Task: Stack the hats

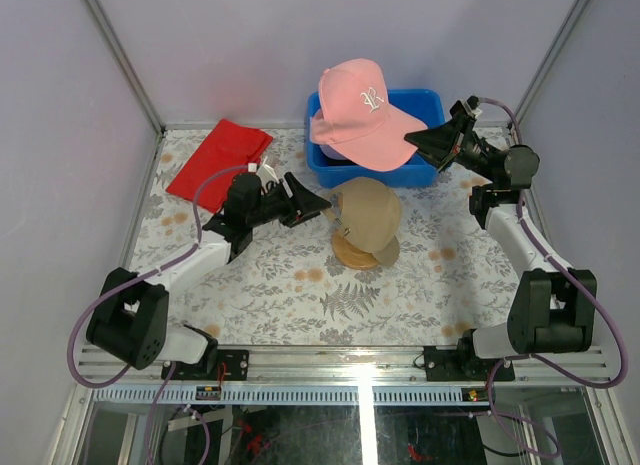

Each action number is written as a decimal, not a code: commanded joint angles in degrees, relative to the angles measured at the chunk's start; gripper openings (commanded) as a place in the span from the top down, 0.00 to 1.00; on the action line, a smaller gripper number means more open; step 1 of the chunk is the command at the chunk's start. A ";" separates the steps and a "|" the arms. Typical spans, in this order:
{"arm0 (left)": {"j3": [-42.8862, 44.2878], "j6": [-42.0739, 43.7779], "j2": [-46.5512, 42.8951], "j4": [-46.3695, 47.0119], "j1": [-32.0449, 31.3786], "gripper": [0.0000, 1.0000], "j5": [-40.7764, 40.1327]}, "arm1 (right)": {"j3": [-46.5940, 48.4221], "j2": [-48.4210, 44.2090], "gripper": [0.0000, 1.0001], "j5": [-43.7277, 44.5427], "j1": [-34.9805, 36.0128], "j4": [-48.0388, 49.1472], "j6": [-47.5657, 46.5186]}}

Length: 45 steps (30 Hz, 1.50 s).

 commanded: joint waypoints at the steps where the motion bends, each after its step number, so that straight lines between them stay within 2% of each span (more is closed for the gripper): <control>1: 0.41 -1.28 0.46 4.29 -0.57 0.47 -2.08 | 0.36 -2.90 1.00 -0.64 -0.38 1.81 7.04; 11: 1.51 -3.08 4.03 5.77 -1.07 0.53 -2.83 | -2.03 -3.97 1.00 -2.49 -0.36 -0.64 4.13; 13: 1.82 -3.21 5.14 6.17 -1.19 0.61 -2.80 | -2.55 -4.25 1.00 -2.60 -0.32 -0.87 3.86; 15: 2.27 -3.10 6.17 6.05 -1.19 0.80 -2.59 | -2.84 -4.30 1.00 -2.98 -0.32 -1.35 3.30; 16: 2.51 -2.81 6.48 5.60 -1.19 0.86 -2.44 | -2.99 -4.24 1.00 -3.12 -0.24 -1.56 2.97; 18: 2.72 -2.02 6.97 4.63 -1.20 0.92 -2.30 | -3.32 -3.90 1.00 -3.48 -0.19 -1.73 2.53; 23: 1.71 0.33 6.34 2.73 -0.21 0.94 -2.98 | -3.80 -3.10 1.00 -4.57 1.03 -3.29 1.34; 36: -2.23 1.92 3.58 2.08 9.63 0.94 1.12 | -8.88 0.28 1.00 -5.51 6.01 -0.49 0.84; 45: -2.11 1.72 4.14 2.68 10.42 0.93 1.75 | -14.96 1.58 1.00 -7.25 5.95 -0.05 -1.46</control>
